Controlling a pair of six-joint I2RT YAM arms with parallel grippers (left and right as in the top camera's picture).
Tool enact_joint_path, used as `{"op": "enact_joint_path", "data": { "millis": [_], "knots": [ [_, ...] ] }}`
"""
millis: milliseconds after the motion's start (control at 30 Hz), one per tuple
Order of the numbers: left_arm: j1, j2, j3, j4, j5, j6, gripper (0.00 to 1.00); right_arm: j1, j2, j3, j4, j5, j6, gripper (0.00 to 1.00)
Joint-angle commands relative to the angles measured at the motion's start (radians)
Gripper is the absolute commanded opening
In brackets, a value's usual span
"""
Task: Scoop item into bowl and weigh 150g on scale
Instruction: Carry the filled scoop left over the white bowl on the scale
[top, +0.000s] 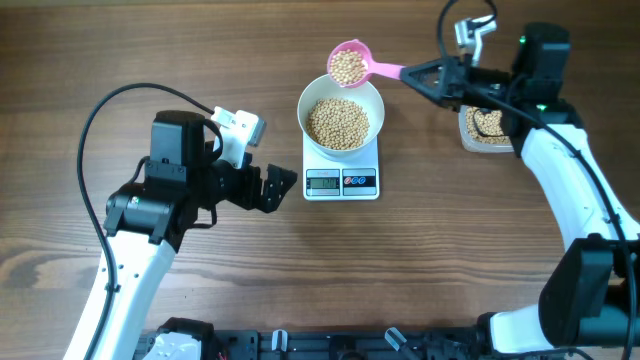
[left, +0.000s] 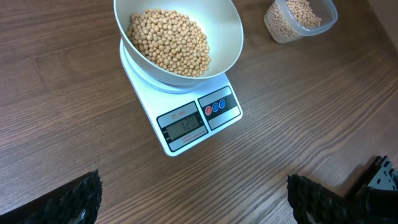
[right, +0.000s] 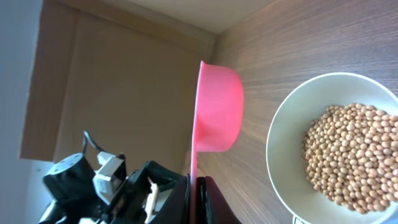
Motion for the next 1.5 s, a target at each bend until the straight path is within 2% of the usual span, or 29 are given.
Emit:
{"op": "enact_joint_path", "data": {
  "millis": [0, 133, 233, 500, 667, 867, 1100, 1267, 1467],
  "knots": [
    [0.007, 0.005, 0.000, 0.003, 0.014, -0.006, 1.00, 0.030, 0.009, 0.007, -0.015, 0.114, -0.073, 0.05],
    [0.007, 0.005, 0.000, 0.003, 0.015, -0.006, 1.00, 0.040, 0.009, 0.007, -0.090, 0.209, -0.194, 0.05],
    [0.007, 0.005, 0.000, 0.003, 0.015, -0.007, 1.00, 0.062, 0.005, 0.007, -0.141, 0.283, -0.359, 0.05],
    [0.007, 0.005, 0.000, 0.003, 0.015, -0.006, 1.00, 0.163, -0.058, 0.007, -0.196, 0.508, -0.587, 0.05],
    [0.007, 0.005, 0.000, 0.003, 0.015, -0.007, 1.00, 0.212, -0.103, 0.007, -0.234, 0.720, -0.711, 0.04],
    [0.007, 0.005, 0.000, 0.003, 0.015, -0.006, 1.00, 0.275, -0.105, 0.007, -0.251, 0.727, -0.873, 0.05],
    [0.007, 0.005, 0.000, 0.003, 0.015, -0.006, 1.00, 0.383, -0.105, 0.007, -0.270, 0.978, -0.988, 0.04],
    [0.007, 0.005, 0.000, 0.003, 0.015, -0.006, 1.00, 0.425, -0.105, 0.007, -0.276, 1.067, -1.076, 0.04],
    [0.007, 0.005, 0.000, 0.003, 0.015, -0.006, 1.00, 0.459, -0.105, 0.007, -0.270, 1.107, -1.094, 0.04]
  ]
}}
